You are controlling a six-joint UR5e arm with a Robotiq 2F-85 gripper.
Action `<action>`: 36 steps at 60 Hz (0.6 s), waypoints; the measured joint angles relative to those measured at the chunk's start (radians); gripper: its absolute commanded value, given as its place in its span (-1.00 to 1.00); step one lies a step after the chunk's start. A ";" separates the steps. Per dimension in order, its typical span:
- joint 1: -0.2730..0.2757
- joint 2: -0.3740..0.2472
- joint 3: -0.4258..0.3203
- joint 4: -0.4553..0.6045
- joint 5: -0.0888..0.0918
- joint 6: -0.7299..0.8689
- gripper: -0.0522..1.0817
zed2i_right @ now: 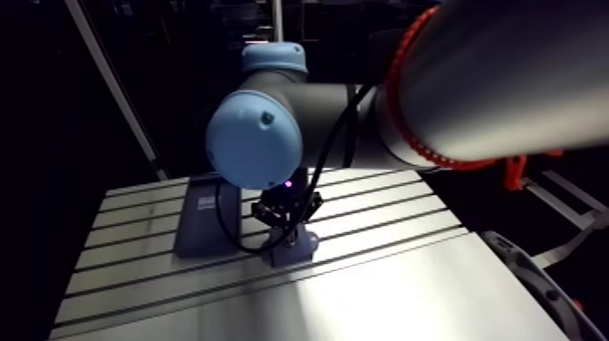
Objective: Pick up the bearing and press it into the housing until flush.
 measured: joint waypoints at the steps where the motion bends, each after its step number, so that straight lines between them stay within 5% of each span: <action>1: 0.000 0.000 0.000 0.000 0.000 0.000 0.87; 36: 0.001 -0.006 0.021 -0.040 -0.001 0.000 0.88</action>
